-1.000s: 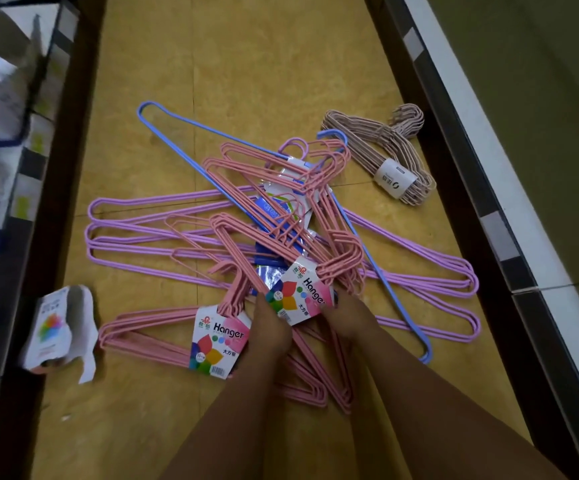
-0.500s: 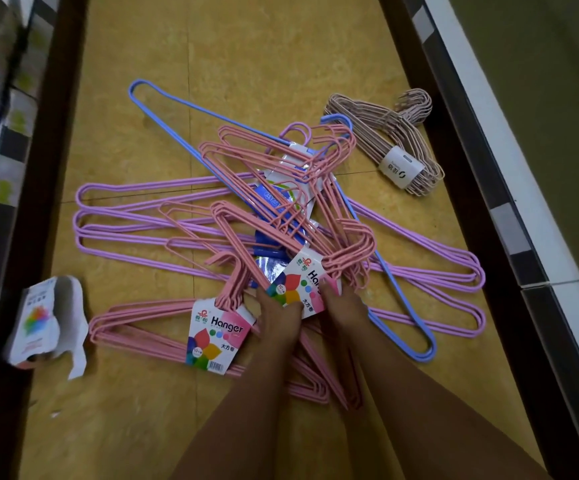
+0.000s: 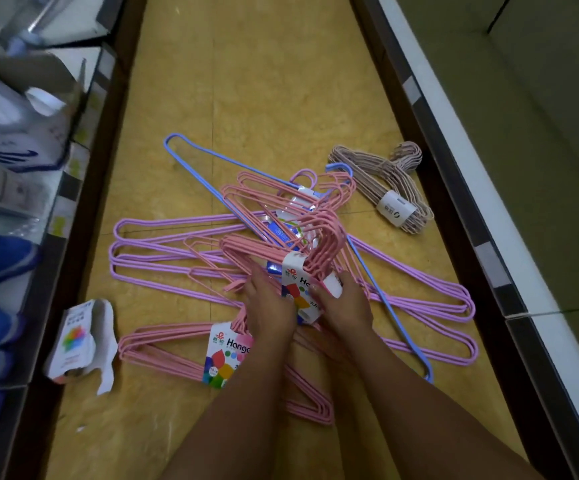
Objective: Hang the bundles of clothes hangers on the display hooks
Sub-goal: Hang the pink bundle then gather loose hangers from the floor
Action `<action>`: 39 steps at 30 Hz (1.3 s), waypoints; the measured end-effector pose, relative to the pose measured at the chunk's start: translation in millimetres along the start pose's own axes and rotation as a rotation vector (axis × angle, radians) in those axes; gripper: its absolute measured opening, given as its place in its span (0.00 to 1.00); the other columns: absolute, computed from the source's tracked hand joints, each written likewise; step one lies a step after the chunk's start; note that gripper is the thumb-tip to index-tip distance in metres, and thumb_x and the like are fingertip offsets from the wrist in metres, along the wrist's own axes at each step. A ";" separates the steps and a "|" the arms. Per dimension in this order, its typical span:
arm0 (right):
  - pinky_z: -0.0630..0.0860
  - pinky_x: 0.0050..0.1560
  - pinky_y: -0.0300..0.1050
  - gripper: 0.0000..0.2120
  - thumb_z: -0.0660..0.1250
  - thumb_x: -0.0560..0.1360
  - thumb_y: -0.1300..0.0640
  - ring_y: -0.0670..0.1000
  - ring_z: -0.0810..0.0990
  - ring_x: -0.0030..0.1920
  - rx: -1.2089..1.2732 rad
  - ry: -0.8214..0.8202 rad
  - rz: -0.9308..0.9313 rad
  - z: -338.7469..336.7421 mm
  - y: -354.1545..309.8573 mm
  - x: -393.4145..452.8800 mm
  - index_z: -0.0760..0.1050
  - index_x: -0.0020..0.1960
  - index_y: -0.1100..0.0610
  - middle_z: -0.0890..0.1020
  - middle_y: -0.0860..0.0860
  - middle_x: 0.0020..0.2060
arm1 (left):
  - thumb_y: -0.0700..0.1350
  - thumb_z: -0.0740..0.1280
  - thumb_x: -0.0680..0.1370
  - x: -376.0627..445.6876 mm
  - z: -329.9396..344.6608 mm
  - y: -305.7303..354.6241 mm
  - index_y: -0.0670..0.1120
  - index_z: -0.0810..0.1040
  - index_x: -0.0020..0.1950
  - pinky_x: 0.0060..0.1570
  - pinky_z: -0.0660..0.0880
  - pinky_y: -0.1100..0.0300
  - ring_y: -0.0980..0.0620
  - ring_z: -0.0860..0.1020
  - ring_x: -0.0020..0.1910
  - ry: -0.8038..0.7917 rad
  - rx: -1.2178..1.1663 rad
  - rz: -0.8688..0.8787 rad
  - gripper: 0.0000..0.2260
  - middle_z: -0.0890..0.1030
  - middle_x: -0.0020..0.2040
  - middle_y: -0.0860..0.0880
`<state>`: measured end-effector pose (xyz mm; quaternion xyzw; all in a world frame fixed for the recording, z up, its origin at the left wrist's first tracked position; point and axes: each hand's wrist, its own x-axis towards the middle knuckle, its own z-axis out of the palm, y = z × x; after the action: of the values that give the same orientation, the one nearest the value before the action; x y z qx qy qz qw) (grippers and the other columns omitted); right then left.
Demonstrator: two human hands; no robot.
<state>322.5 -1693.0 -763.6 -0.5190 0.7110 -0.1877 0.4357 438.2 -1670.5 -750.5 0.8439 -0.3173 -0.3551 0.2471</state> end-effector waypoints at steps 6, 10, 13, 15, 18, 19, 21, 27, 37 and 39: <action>0.72 0.50 0.47 0.27 0.74 0.67 0.41 0.55 0.78 0.56 -0.225 -0.041 -0.060 -31.6 -39.7 -1.6 0.73 0.62 0.49 0.80 0.50 0.55 | 0.39 0.68 0.73 9.2 -37.1 33.0 0.49 0.48 0.78 0.70 0.58 0.50 0.43 0.54 0.76 -0.029 0.365 0.186 0.39 0.51 0.78 0.44; 0.71 0.57 0.47 0.30 0.73 0.68 0.42 0.54 0.75 0.61 -0.351 -0.158 -0.123 -60.7 -76.2 -9.2 0.71 0.66 0.51 0.78 0.50 0.62 | 0.41 0.69 0.74 -0.2 -64.7 54.6 0.52 0.46 0.78 0.73 0.54 0.48 0.43 0.49 0.77 -0.077 0.484 0.184 0.40 0.49 0.78 0.45; 0.67 0.65 0.57 0.32 0.75 0.66 0.42 0.53 0.75 0.63 -0.343 -0.244 -0.147 -81.0 -110.6 -19.9 0.71 0.66 0.50 0.78 0.48 0.62 | 0.42 0.67 0.75 -15.4 -91.3 69.6 0.53 0.51 0.77 0.73 0.52 0.45 0.44 0.50 0.77 -0.109 0.526 0.148 0.36 0.52 0.78 0.46; 0.62 0.69 0.57 0.35 0.75 0.67 0.42 0.53 0.71 0.67 -0.367 -0.293 -0.141 -95.4 -139.2 -32.2 0.68 0.70 0.50 0.74 0.49 0.66 | 0.41 0.65 0.75 -26.5 -112.9 83.5 0.52 0.62 0.72 0.73 0.52 0.44 0.44 0.57 0.75 -0.074 0.506 0.128 0.27 0.62 0.74 0.46; 0.58 0.67 0.51 0.36 0.73 0.68 0.41 0.53 0.68 0.69 -0.433 -0.341 -0.158 -114.9 -179.1 -52.3 0.66 0.72 0.51 0.72 0.49 0.69 | 0.39 0.64 0.73 -40.4 -152.1 104.7 0.50 0.72 0.52 0.72 0.51 0.42 0.43 0.72 0.64 0.004 0.436 0.106 0.11 0.78 0.57 0.47; 0.57 0.65 0.50 0.35 0.72 0.69 0.40 0.53 0.69 0.69 -0.450 -0.354 -0.161 -122.4 -193.3 -61.8 0.67 0.72 0.50 0.72 0.49 0.68 | 0.38 0.64 0.73 -47.1 -166.9 111.5 0.50 0.72 0.49 0.72 0.50 0.41 0.43 0.74 0.61 0.007 0.418 0.115 0.09 0.79 0.53 0.47; 0.56 0.64 0.52 0.32 0.68 0.70 0.36 0.53 0.70 0.67 -0.480 -0.362 -0.159 -135.9 -218.2 -79.0 0.68 0.70 0.49 0.74 0.48 0.65 | 0.36 0.63 0.73 -60.9 -193.7 125.8 0.49 0.74 0.49 0.72 0.50 0.42 0.42 0.76 0.57 0.011 0.393 0.136 0.10 0.80 0.50 0.47; 0.62 0.64 0.51 0.26 0.68 0.71 0.38 0.53 0.73 0.63 -0.538 -0.263 -0.262 -172.5 -297.9 -135.8 0.72 0.64 0.49 0.78 0.48 0.60 | 0.34 0.61 0.72 -106.1 -270.3 173.1 0.51 0.75 0.50 0.69 0.57 0.41 0.41 0.76 0.55 0.047 0.344 0.139 0.13 0.81 0.48 0.46; 0.55 0.73 0.56 0.32 0.67 0.75 0.47 0.57 0.63 0.71 -0.857 -0.376 -0.487 -218.9 -423.8 -223.1 0.58 0.74 0.51 0.67 0.54 0.70 | 0.38 0.60 0.75 -186.5 -415.2 230.0 0.50 0.75 0.55 0.58 0.69 0.47 0.40 0.77 0.53 0.019 0.337 0.117 0.12 0.81 0.51 0.44; 0.59 0.70 0.53 0.31 0.69 0.74 0.50 0.56 0.66 0.68 -0.898 -0.358 -0.566 -226.2 -445.9 -241.6 0.61 0.72 0.53 0.69 0.53 0.68 | 0.39 0.60 0.75 -202.3 -445.3 237.2 0.50 0.74 0.56 0.54 0.68 0.49 0.40 0.76 0.54 0.032 0.334 0.117 0.12 0.80 0.52 0.44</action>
<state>414.1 -1691.3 -215.8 -0.8480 0.4690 0.1152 0.2184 578.9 -1601.8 -230.0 0.8589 -0.4163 -0.2691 0.1287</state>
